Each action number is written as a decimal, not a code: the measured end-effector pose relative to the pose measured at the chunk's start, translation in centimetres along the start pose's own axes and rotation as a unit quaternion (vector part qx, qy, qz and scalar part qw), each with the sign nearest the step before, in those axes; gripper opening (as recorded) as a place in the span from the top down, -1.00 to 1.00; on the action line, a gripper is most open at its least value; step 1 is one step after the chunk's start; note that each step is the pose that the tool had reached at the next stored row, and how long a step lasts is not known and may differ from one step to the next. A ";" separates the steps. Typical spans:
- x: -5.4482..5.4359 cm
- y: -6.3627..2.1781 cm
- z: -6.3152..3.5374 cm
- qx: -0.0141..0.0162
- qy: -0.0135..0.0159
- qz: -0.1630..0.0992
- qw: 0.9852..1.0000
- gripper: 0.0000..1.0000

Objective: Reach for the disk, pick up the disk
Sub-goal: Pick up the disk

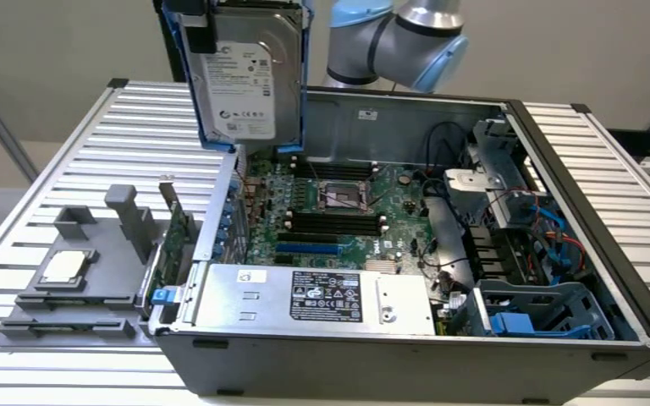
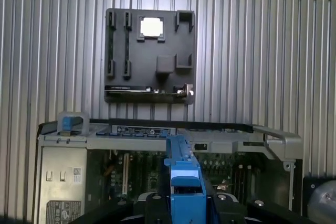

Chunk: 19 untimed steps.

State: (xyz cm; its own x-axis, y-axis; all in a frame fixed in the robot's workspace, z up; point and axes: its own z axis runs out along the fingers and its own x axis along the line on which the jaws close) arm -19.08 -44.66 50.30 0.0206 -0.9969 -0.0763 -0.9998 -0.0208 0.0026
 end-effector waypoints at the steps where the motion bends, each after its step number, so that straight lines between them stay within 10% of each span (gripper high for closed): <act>1: 0.2 -0.43 -0.04 0.000 0.000 0.000 1.000 0.35; 19: 3.1 -8.51 -0.66 0.000 -0.001 0.000 1.000 0.35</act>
State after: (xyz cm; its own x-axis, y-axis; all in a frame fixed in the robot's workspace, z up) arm -10.51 -47.58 50.71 0.0206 -0.9968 -0.0776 -0.9998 -0.0209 0.0027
